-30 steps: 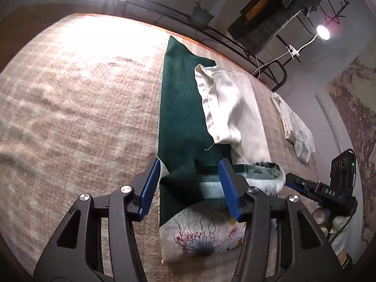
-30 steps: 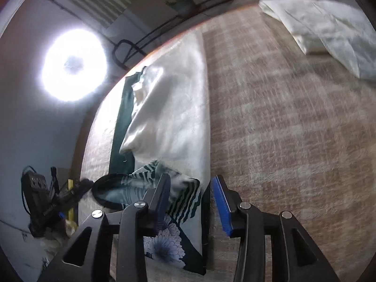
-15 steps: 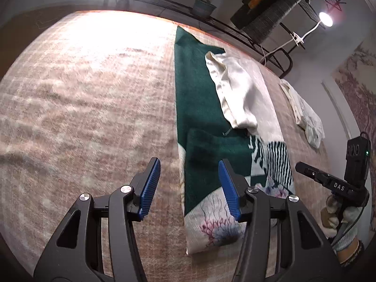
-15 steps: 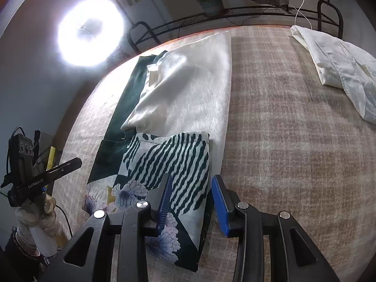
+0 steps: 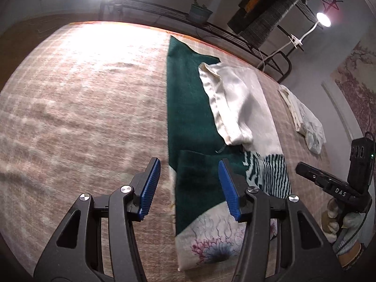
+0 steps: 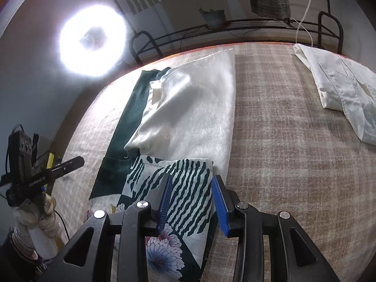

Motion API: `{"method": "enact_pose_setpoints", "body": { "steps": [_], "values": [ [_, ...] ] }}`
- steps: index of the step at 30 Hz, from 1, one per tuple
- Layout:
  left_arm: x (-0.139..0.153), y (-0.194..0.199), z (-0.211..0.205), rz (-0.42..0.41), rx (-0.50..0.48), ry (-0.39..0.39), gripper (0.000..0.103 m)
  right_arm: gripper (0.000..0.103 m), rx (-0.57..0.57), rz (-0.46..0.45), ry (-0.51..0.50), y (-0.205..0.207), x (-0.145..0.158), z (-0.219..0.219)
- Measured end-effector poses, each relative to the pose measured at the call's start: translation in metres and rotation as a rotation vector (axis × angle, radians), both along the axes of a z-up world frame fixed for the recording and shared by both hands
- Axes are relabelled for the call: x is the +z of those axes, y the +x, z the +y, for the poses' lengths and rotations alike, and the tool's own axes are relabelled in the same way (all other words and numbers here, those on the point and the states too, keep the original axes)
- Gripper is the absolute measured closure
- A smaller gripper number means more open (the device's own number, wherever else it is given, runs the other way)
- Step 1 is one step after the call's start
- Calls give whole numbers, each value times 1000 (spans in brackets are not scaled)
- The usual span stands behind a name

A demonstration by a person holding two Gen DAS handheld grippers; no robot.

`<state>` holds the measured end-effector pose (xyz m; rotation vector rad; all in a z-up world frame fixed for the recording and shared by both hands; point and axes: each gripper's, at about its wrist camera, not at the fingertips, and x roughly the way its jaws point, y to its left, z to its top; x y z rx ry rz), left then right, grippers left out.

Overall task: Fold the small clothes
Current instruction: 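Lift the hem with both tools and fold it toward the collar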

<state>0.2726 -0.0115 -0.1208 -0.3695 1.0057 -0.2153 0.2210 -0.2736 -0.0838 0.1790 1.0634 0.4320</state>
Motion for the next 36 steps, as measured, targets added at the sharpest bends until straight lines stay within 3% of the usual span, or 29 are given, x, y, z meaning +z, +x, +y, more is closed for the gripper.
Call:
{"method": "enact_pose_setpoints", "body": {
  "steps": [3,5,8,11,13,16,18,22,26,29,33,36],
  "values": [
    [-6,-8,-14,-5,-31,23,51,67,35,-19,-28,-5,-3,9],
    [-11,-15,-26,-20,-58,81,51,67,42,-52,-68,-10,-7,16],
    [-18,-29,-46,-82,-99,240,51,67,74,-92,-186,-16,-18,31],
    [-32,-43,-66,-139,-163,451,51,67,89,-112,-297,-24,-34,37],
    [-41,-50,-71,-172,-191,534,50,68,96,-138,-329,-27,-39,36],
    [-38,-53,-66,-177,-162,546,51,65,83,-160,-377,-30,-37,33],
    [-28,-59,-61,-187,-138,483,51,65,58,-171,-375,-35,-31,30],
    [-7,-81,-72,-236,-194,374,51,66,162,-212,-254,-62,-13,40],
    [-20,-89,-91,-212,-267,410,51,67,251,-204,-226,-86,-17,56],
    [-38,-88,-88,-160,-266,450,50,69,277,-191,-290,-91,-32,62],
    [-36,-88,-63,-151,-208,441,50,72,257,-193,-288,-90,-39,41],
    [-33,-83,-35,-108,-141,402,50,72,199,-140,-258,-84,-40,14]
  ]
}}
